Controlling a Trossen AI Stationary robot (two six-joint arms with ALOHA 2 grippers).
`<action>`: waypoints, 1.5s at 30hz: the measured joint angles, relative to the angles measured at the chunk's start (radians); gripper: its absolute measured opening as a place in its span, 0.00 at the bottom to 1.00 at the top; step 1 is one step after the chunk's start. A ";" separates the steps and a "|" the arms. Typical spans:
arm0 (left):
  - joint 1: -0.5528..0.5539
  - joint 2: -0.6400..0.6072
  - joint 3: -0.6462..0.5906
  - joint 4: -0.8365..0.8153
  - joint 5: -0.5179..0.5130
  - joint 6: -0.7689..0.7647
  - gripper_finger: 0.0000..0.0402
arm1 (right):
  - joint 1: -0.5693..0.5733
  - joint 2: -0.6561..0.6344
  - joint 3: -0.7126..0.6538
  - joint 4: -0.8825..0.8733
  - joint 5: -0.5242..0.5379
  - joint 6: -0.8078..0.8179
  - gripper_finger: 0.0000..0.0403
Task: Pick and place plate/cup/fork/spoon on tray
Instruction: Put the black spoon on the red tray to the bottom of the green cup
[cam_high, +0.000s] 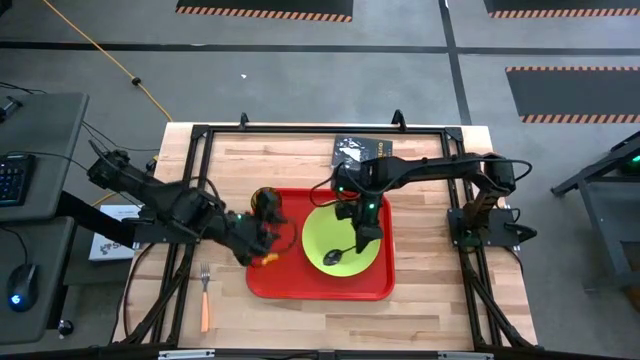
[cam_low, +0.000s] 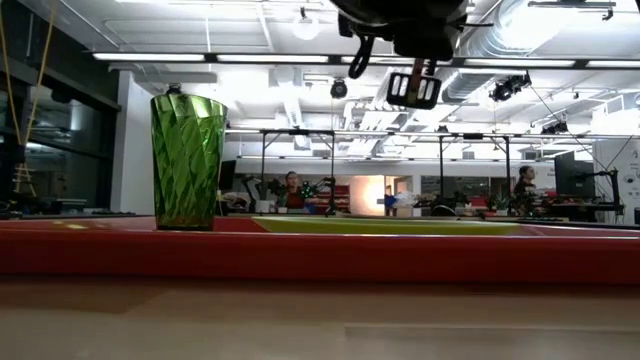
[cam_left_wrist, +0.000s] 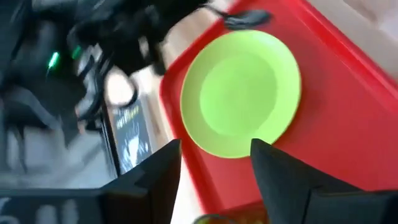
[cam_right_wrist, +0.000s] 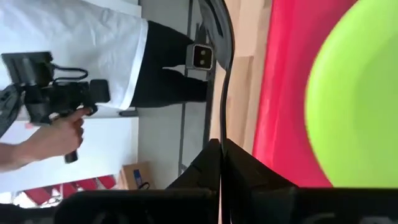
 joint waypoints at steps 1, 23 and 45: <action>0.013 -0.008 0.000 -0.001 0.002 -0.054 0.46 | -0.005 -0.005 0.000 -0.005 0.004 -0.007 0.00; -0.022 -0.372 -0.469 0.734 -0.051 -0.694 0.47 | -0.036 -0.030 -0.020 0.161 -0.017 -0.018 0.00; -0.020 -0.540 -0.471 0.886 -0.216 -0.442 0.47 | 0.329 -0.003 -0.514 1.607 1.314 1.222 0.00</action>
